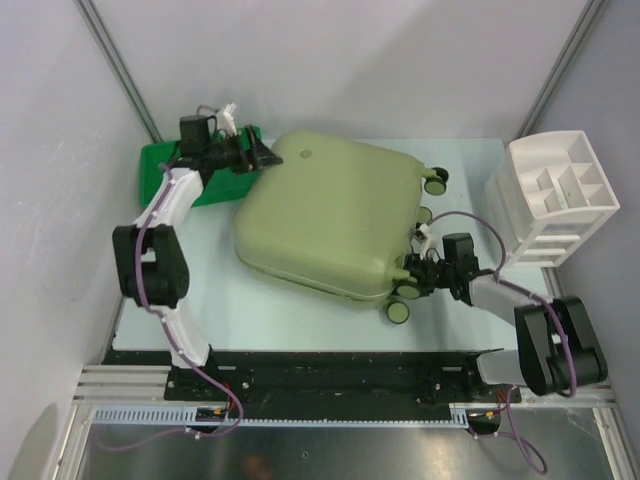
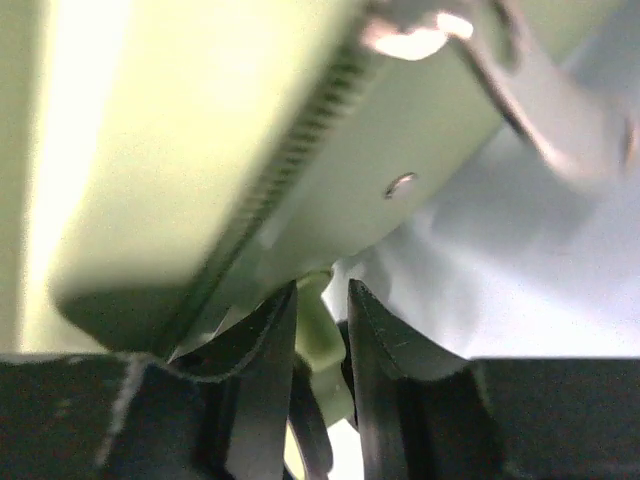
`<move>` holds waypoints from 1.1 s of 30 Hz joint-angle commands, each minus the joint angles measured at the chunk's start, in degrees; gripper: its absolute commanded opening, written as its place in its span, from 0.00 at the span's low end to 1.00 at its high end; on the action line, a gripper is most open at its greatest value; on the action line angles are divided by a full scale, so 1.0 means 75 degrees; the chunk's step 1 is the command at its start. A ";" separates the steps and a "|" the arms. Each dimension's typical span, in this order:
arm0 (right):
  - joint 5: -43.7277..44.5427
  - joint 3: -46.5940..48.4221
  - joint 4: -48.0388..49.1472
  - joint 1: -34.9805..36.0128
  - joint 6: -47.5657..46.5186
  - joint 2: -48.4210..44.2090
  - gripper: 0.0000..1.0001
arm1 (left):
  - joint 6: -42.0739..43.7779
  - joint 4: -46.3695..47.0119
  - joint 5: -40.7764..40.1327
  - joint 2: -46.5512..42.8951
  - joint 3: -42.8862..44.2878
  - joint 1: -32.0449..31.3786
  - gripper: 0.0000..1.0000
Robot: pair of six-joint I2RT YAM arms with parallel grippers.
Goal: Open, take out, and arrange the luggage
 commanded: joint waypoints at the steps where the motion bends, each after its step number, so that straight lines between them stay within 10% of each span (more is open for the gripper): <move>1: -0.0315 -0.0516 0.2108 0.0912 0.1044 -0.1267 0.36 | 0.0014 0.0163 0.0310 0.1295 0.1169 -0.1003 0.80; 9: 0.1080 -0.0610 0.2732 0.1838 0.0799 -0.1925 0.44 | -0.0336 0.0175 0.0215 0.0701 0.1702 -0.0279 0.85; 21: 0.2452 -0.0424 0.3833 0.4076 -0.0185 -0.1856 0.48 | 0.1159 -0.0479 0.1011 -0.4137 -0.2354 0.0732 0.93; 27: 0.2652 -0.0142 0.3003 0.3985 -0.0829 -0.2241 0.54 | 0.4533 -0.2495 -0.0030 -0.5451 -0.2506 -0.1563 1.00; 33: 0.2815 -0.0142 0.0285 0.3025 -0.2105 -0.4208 0.85 | 0.9104 -0.4523 -0.0872 -0.5735 -0.2413 -0.4339 1.00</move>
